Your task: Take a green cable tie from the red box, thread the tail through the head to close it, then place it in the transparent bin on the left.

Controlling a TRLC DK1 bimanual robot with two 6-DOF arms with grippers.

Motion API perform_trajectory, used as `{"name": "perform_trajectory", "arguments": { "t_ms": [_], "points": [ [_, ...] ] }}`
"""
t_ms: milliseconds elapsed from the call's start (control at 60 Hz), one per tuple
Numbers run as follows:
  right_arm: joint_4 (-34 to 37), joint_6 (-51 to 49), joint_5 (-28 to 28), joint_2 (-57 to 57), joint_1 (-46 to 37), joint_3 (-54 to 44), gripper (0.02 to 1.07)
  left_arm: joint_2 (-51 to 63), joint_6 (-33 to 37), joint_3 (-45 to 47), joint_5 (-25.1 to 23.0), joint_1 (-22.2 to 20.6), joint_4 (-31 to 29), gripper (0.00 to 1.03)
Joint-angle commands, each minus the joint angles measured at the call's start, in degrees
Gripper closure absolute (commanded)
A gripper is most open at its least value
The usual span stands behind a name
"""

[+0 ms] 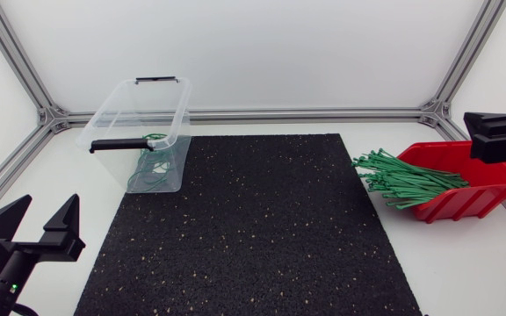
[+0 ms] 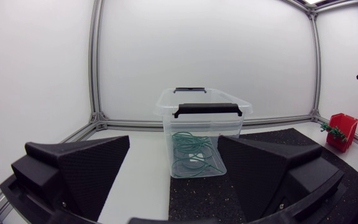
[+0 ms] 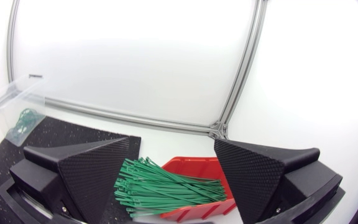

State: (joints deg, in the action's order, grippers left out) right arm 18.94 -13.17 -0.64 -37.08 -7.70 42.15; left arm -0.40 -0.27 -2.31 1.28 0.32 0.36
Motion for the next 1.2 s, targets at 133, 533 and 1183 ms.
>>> {"name": "perform_trajectory", "arguments": {
  "t_ms": [133, 533, 1183],
  "points": [
    [12.9, -11.0, -2.8, -13.5, -2.9, 11.3, 0.12, -0.3, -1.5, 2.1, -0.2, 0.4, -1.3, 0.04],
    [22.3, -32.7, -12.8, -22.6, -6.1, 16.4, 0.12, -0.3, -1.5, 2.1, -0.2, 0.4, -1.3, 0.04],
    [42.0, -78.0, -11.6, -34.2, -7.2, 21.2, 0.16, -0.2, -1.5, 2.1, -0.2, 0.2, -1.3, 0.04]
  ]
}}
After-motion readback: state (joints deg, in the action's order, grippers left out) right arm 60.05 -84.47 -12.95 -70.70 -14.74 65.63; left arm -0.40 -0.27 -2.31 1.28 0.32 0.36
